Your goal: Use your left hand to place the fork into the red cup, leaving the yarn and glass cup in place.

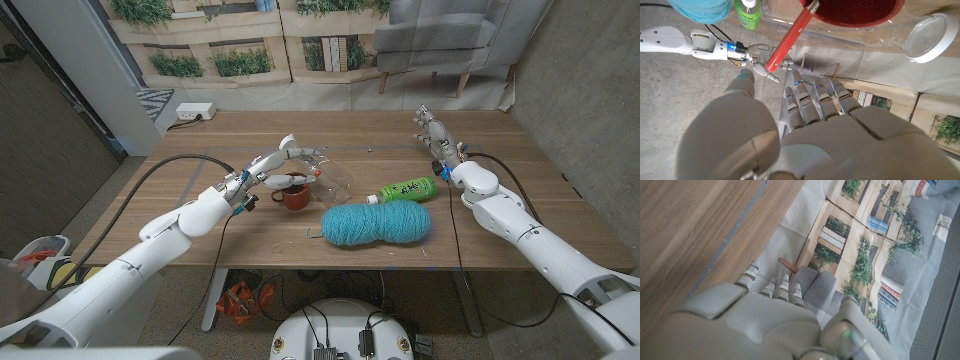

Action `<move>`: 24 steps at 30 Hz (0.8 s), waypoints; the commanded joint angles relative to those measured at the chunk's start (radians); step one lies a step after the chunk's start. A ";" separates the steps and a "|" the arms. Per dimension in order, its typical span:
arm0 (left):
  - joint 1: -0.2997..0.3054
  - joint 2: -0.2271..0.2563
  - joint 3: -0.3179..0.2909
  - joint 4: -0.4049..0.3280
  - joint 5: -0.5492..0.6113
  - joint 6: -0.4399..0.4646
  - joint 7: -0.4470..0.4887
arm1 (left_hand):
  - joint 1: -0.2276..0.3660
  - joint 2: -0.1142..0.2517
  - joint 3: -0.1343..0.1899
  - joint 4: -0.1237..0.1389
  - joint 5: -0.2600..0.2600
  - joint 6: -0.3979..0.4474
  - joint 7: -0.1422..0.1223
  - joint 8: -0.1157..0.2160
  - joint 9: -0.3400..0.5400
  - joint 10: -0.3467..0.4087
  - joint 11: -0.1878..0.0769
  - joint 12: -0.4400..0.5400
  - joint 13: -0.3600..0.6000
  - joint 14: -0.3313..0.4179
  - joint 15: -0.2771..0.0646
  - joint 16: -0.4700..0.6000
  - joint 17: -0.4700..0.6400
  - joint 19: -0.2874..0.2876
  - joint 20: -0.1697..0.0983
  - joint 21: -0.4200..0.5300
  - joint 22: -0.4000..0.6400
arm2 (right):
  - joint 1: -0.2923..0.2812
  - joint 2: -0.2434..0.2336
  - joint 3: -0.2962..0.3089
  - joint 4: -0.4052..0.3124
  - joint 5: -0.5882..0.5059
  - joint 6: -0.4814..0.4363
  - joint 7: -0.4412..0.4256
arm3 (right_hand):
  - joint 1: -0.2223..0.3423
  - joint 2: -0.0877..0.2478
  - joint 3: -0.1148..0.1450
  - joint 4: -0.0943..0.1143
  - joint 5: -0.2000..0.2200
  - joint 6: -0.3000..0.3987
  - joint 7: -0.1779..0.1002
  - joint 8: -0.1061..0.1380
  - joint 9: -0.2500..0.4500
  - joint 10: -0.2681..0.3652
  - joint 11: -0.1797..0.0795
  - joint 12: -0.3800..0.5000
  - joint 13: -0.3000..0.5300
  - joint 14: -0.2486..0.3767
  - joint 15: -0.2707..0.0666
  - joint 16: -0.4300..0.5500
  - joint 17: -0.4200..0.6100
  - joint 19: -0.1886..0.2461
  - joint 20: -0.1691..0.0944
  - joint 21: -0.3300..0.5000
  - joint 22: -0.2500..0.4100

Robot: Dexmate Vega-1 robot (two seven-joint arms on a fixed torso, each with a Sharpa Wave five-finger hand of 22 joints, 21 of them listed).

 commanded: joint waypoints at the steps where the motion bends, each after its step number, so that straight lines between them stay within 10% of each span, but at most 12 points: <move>1: 0.039 0.005 -0.016 -0.040 -0.024 0.000 0.049 | -0.025 -0.001 -0.011 0.009 -0.002 0.007 0.005 -0.004 -0.001 0.000 0.006 -0.003 -0.004 -0.004 -0.075 -0.001 0.002 0.002 -0.001 0.000 0.002 | -0.032 -0.027 0.014 -0.056 0.005 -0.019 -0.016 | 0.005 0.005 0.007 0.000 0.002 0.003 -0.002 0.006 0.005 0.005 0.000 0.001 0.005 0.004 -0.011 0.000 0.002 0.007 0.002 0.004 0.002; 24: 0.117 0.016 -0.081 -0.153 -0.088 0.081 0.086 | -0.065 0.006 -0.017 0.013 0.004 -0.090 0.016 -0.021 -0.001 -0.053 0.018 -0.017 -0.027 -0.034 -0.049 -0.017 -0.003 -0.011 0.006 -0.003 0.003 | -0.103 -0.069 0.045 -0.138 0.016 -0.028 -0.047 | 0.004 0.003 0.006 -0.001 0.001 -0.006 -0.005 0.002 0.005 0.007 -0.001 0.002 0.005 0.007 -0.016 0.000 0.002 0.010 0.002 0.005 0.002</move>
